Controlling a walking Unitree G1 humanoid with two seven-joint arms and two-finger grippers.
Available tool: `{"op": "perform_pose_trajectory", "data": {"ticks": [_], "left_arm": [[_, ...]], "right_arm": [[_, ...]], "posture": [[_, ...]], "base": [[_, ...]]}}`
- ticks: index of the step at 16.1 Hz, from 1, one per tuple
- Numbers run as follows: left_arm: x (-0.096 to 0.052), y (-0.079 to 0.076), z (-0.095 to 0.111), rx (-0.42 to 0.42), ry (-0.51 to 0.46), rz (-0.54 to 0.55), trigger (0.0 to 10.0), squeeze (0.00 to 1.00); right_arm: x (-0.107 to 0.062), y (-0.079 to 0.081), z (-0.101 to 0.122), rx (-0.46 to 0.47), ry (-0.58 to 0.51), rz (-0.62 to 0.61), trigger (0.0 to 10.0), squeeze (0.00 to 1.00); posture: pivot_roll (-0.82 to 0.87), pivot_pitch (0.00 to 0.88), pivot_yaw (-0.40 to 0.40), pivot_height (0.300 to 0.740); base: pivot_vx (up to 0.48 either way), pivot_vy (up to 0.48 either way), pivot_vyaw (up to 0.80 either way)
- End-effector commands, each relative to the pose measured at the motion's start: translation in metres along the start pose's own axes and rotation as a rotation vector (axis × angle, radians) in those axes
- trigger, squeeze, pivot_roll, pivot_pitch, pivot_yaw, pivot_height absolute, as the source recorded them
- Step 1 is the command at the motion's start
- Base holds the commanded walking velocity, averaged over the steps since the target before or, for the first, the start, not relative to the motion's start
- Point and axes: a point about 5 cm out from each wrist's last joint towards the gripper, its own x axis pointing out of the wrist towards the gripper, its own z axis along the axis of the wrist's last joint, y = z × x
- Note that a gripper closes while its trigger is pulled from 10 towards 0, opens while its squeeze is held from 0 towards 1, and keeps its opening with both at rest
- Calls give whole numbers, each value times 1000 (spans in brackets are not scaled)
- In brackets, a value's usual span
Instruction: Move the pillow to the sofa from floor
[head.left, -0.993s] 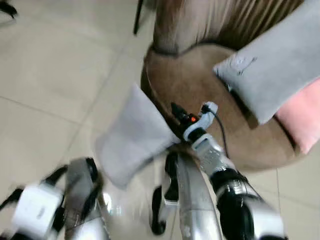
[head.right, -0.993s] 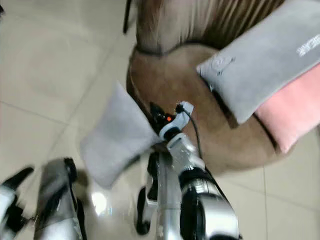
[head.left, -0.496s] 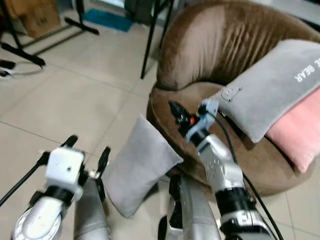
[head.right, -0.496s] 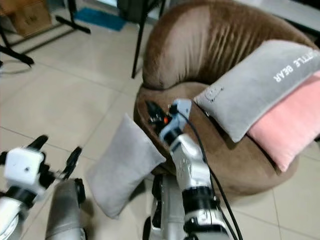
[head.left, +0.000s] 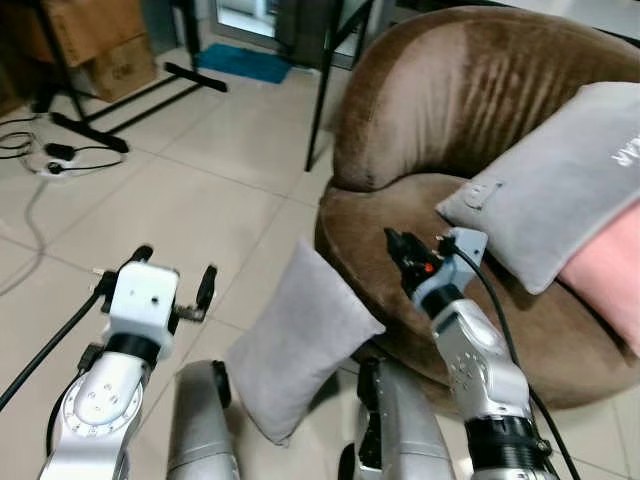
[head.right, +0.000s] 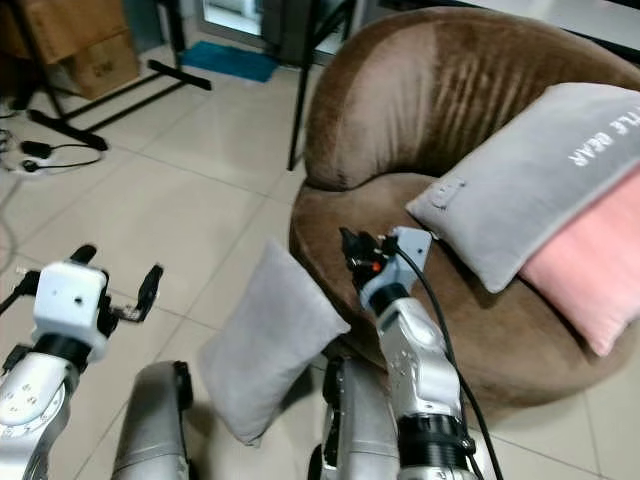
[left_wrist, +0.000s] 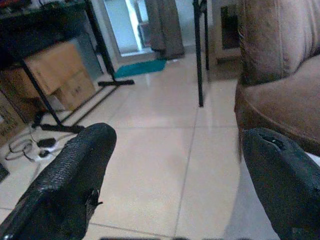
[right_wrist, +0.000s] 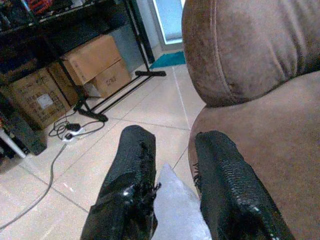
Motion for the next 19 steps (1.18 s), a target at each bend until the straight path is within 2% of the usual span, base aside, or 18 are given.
{"op": "perform_pose_trajectory", "data": {"ticks": [1, 5, 8, 9, 12, 15, 19], "left_arm": [[7, -3, 5, -41, -43, 13, 10000, 0], [11, -7, 6, -63, -49, -1, 10000, 0], [11, -8, 6, -43, -46, -21, 10000, 0], [10, -9, 4, -24, -44, -39, 10000, 0], [7, -7, 2, 1, -37, -59, 10000, 0], [4, -1, -1, 36, -26, -88, 10000, 0], [6, 14, -2, 84, -21, -88, 10000, 0]], "right_arm": [[-6, -3, 0, -69, 10, -21, 10000, 1000], [-5, 1, 2, -75, 13, -23, 10000, 1000], [-4, -3, -1, -122, 50, -64, 10000, 1000], [-3, -9, -3, -141, 64, -102, 10000, 0], [-2, -13, -3, -159, 70, -118, 10000, 0], [1, -12, -6, -173, 105, -77, 10000, 0], [8, -9, -28, -130, 184, -55, 10000, 0]], "posture": [[118, 0, -90, 515], [122, 0, -85, 515], [125, 0, -85, 515], [136, 0, -91, 515], [147, 0, -97, 515], [154, 0, -100, 515], [150, 0, -120, 490]], "base": [[0, 0, 800], [163, 0, 800], [289, 0, 160], [0, 0, 0], [0, 0, 0], [0, 0, 0], [0, 0, 0]]}}
